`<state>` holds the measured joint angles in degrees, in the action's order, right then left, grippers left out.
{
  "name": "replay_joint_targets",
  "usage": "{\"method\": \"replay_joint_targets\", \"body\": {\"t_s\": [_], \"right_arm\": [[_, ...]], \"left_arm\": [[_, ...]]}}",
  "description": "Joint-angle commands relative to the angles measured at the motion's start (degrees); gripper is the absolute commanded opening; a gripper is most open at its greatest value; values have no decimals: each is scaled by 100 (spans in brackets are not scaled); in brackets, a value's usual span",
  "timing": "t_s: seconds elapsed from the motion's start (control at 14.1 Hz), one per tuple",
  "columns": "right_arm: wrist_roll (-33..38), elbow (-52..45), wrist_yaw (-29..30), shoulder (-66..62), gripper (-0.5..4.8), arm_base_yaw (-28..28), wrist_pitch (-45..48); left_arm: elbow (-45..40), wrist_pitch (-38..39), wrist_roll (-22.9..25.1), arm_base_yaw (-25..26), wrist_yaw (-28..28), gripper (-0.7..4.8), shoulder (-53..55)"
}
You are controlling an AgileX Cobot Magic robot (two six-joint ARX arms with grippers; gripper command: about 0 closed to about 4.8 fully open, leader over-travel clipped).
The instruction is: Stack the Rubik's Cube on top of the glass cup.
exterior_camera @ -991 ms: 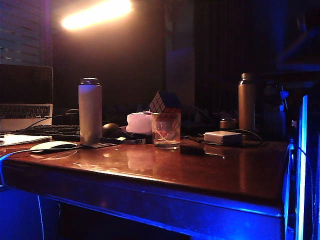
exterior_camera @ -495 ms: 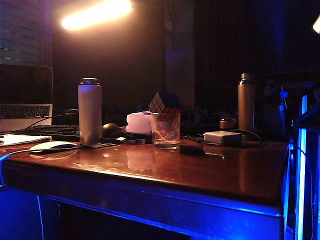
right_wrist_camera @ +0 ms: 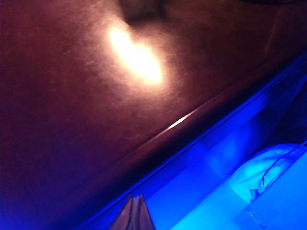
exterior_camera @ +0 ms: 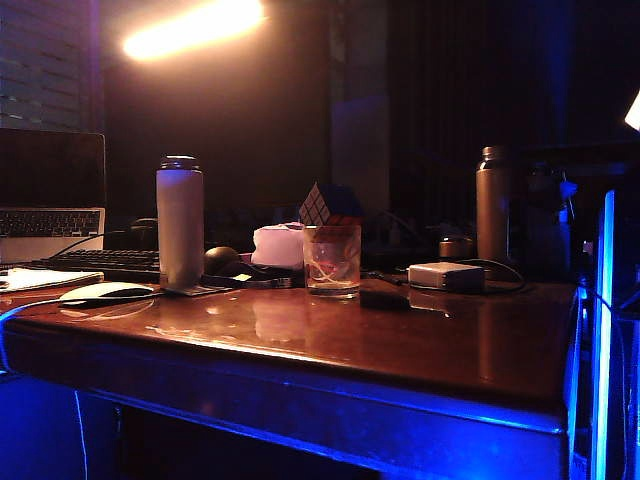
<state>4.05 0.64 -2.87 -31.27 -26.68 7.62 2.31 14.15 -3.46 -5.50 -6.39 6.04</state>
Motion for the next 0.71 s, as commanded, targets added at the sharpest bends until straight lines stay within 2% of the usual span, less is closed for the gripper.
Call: {"method": "replay_joint_targets", "body": {"t_s": [0.07, 0.57, 0.71], "right_arm": [[20, 13, -2, 7, -1, -2, -15], [26, 7, 0, 9, -1, -2, -138], [26, 7, 2, 9, -1, -2, -136]], "left_arm": [[-42, 31, 4, 2, 15, -3, 2], [-42, 28, 4, 7, 15, -3, -66], [-44, 26, 4, 7, 15, -3, -487]]}}
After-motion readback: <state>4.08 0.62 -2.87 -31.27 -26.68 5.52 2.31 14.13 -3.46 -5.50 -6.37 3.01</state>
